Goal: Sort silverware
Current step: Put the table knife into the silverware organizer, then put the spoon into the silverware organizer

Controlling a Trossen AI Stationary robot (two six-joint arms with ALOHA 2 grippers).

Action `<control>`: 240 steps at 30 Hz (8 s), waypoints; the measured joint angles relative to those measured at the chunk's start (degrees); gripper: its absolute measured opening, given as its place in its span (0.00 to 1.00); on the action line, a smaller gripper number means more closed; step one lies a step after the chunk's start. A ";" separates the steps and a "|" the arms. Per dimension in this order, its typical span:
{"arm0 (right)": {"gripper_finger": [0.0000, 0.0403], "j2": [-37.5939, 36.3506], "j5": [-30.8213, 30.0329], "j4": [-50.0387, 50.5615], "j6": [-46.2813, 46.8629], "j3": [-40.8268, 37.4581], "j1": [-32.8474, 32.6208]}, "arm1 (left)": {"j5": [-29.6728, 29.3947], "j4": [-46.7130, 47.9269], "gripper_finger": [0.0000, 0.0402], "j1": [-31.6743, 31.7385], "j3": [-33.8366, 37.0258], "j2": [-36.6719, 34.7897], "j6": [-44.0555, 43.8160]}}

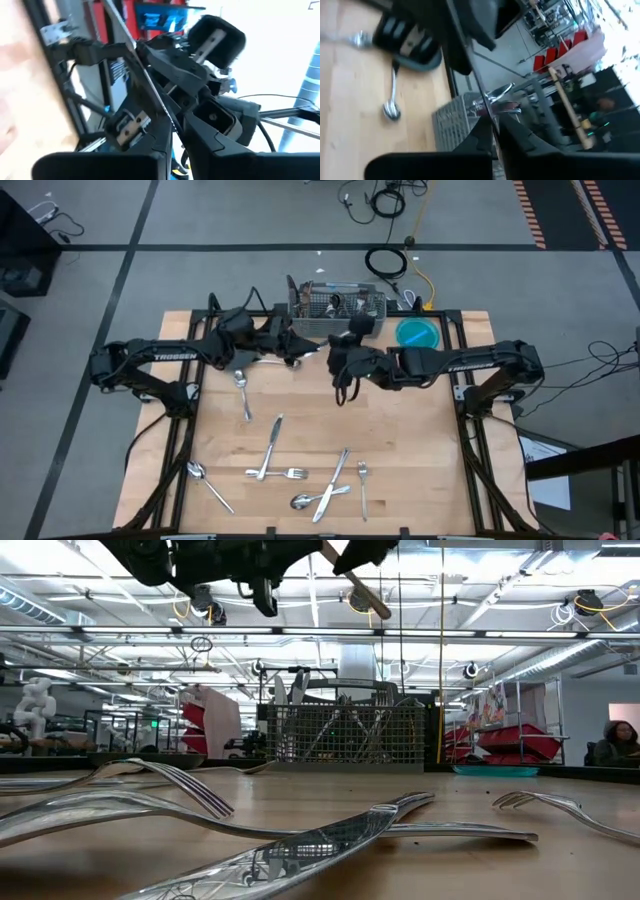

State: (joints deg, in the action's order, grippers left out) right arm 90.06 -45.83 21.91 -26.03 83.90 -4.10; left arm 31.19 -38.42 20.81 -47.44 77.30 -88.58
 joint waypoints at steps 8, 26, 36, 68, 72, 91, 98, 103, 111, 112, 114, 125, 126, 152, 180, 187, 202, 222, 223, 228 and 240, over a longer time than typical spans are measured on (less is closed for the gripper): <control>0.00 -1.01 7.16 -7.95 8.92 0.00 4.36 | 0.24 -9.04 0.12 3.51 0.20 0.01 -0.91; 0.01 -1.69 16.63 -13.74 18.59 0.46 9.76 | 9.48 -11.10 0.25 14.74 0.28 -0.68 4.37; 0.01 1.98 19.00 -26.20 20.13 0.33 14.94 | 14.27 -23.77 0.30 23.45 0.30 -1.85 2.42; 0.00 26.12 22.30 -40.33 34.90 0.13 26.50 | 13.80 -35.36 0.31 31.42 0.26 -19.34 6.50; 0.00 26.12 23.16 -38.77 34.22 0.13 26.51 | 13.80 -34.11 0.31 31.42 0.26 -19.32 6.52; 0.38 24.94 28.17 -33.77 31.63 0.10 26.64 | 15.24 -31.01 0.31 31.42 0.26 -19.32 6.59; 0.51 17.51 27.94 -31.96 25.06 0.07 26.75 | 26.15 -26.11 0.31 31.42 0.24 -19.41 13.64; 0.55 5.15 27.55 -26.44 15.78 0.07 26.75 | 33.14 5.69 0.31 29.41 0.22 -19.37 34.49; 0.56 -17.24 20.77 -9.42 8.39 0.17 21.92 | -5.99 64.47 0.30 25.25 0.26 -16.32 85.91; 0.56 -19.65 19.69 -6.94 8.50 0.17 21.06 | -8.31 66.94 0.30 24.65 0.26 -14.98 87.67; 0.56 -23.51 17.21 -2.40 9.67 0.17 19.28 | -9.22 67.66 0.30 22.98 0.30 -11.89 89.11; 0.56 -32.78 9.31 11.91 17.98 0.15 11.20 | -25.46 65.54 0.31 11.75 0.24 8.77 98.52; 0.56 -32.85 9.40 12.25 18.31 0.15 10.81 | -25.44 65.26 0.31 11.40 0.24 10.07 98.53; 0.50 -36.37 9.90 14.67 25.31 0.07 1.58 | -18.29 58.76 0.03 8.10 -5.35 15.38 93.36; 0.46 -43.73 10.01 24.09 31.40 0.13 -1.93 | -72.62 -20.96 0.03 -0.60 -15.27 29.95 100.43; 0.46 -43.83 11.81 24.11 31.40 0.12 -1.93 | -74.45 -21.70 0.03 -0.82 -21.91 37.65 105.49; 0.46 -43.95 16.24 24.26 30.24 0.12 -1.93 | -76.42 -10.11 0.04 -1.38 -24.76 44.17 93.57; 0.47 -44.06 21.14 24.46 29.63 0.13 -1.93 | -70.42 7.98 0.42 -2.83 -24.76 27.72 96.55; 0.47 -44.06 21.80 24.46 29.65 0.13 -1.90 | -70.44 11.14 0.43 -3.09 -24.76 24.65 96.36; 0.47 -44.04 22.23 24.50 29.87 0.13 -1.93 | -70.39 34.90 0.43 -6.72 -24.87 5.69 89.13; 0.47 -44.04 22.21 24.58 29.89 0.13 -1.93 | -58.37 97.84 0.43 -11.25 -20.52 -19.01 49.87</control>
State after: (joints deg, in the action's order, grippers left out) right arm 46.02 -23.62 46.49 3.86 84.03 -6.02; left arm -27.18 59.42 9.56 -67.96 58.29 -38.71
